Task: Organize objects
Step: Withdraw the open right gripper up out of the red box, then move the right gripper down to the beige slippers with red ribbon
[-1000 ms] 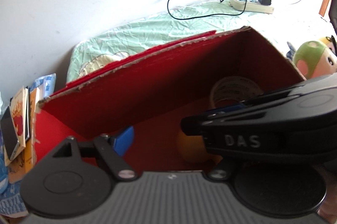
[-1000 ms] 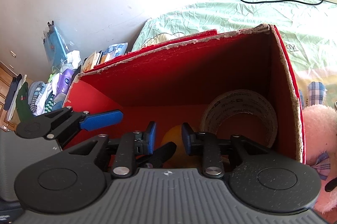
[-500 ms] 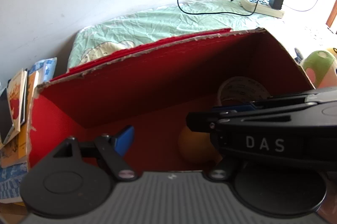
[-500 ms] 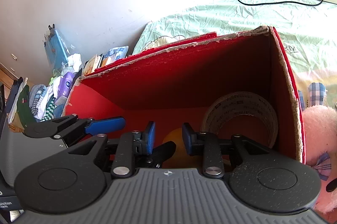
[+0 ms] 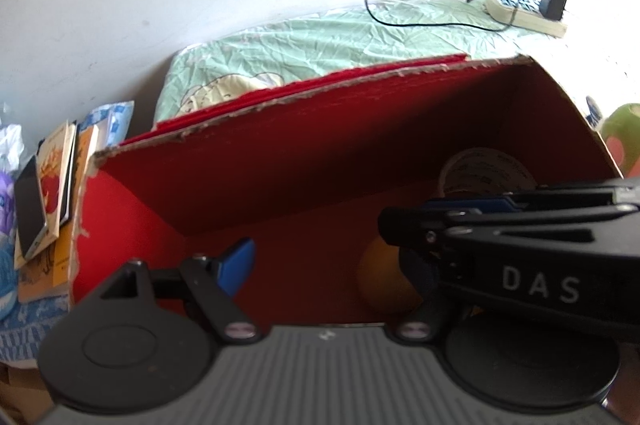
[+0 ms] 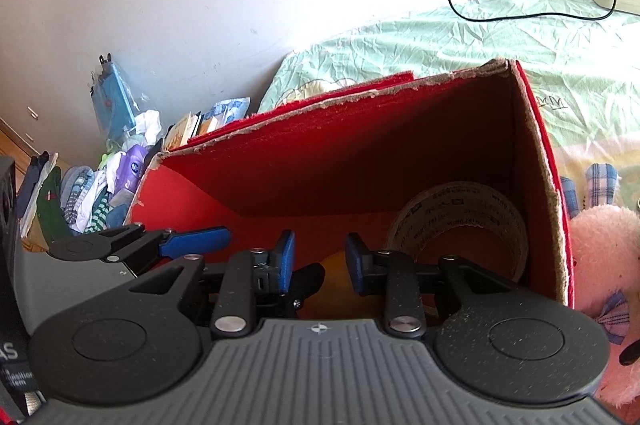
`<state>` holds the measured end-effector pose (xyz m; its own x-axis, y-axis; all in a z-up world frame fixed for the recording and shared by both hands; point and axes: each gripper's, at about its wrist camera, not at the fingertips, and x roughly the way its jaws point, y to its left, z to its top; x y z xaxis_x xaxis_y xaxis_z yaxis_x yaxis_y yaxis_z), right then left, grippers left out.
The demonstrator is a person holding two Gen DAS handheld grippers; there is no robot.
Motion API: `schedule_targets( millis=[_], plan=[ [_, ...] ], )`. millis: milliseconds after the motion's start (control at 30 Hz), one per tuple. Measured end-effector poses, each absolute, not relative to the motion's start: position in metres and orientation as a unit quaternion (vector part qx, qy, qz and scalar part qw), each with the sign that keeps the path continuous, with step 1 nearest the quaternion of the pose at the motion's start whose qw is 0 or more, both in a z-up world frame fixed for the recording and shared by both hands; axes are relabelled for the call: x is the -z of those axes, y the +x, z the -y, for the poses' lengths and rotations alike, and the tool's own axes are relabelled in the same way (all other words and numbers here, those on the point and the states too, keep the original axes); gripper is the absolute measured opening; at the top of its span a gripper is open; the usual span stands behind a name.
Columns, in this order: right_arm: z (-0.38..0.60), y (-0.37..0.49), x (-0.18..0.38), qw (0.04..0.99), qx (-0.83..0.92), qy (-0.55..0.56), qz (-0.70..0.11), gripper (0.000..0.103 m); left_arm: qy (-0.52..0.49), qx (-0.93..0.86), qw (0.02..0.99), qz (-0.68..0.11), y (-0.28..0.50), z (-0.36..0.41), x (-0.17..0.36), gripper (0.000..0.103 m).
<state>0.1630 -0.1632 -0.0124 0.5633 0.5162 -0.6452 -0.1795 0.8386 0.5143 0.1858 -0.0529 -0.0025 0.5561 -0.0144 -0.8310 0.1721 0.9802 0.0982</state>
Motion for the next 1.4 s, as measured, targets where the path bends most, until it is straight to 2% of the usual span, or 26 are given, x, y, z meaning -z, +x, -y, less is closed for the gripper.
schedule_targets(
  millis=[167, 633, 867, 900, 1200, 1400],
  plan=[
    [0.165, 0.159, 0.009, 0.869, -0.197, 0.198, -0.409, 0.031, 0.083, 0.014, 0.884, -0.461, 0.179, 0.052, -0.004, 0.081],
    [0.161, 0.082, -0.047, 0.929, -0.164, 0.162, -0.29, 0.034, 0.009, -0.029, 0.898, -0.439, 0.105, 0.008, -0.059, 0.084],
    [0.162, 0.044, -0.054, 0.935, -0.14, 0.182, -0.27, 0.045, 0.011, -0.027, 0.898, -0.438, 0.071, 0.005, -0.068, 0.089],
    [0.162, 0.038, -0.054, 0.937, -0.134, 0.185, -0.265, 0.051, 0.015, -0.026, 0.9, -0.435, 0.066, 0.005, -0.069, 0.09],
    [0.161, -0.01, -0.055, 0.956, -0.077, 0.188, -0.213, 0.077, 0.048, -0.003, 0.908, -0.416, 0.031, 0.007, -0.07, 0.091],
    [0.159, -0.03, -0.05, 0.951, -0.074, 0.195, -0.229, 0.077, 0.049, 0.016, 0.906, -0.421, 0.017, 0.005, -0.062, 0.091]
  ],
)
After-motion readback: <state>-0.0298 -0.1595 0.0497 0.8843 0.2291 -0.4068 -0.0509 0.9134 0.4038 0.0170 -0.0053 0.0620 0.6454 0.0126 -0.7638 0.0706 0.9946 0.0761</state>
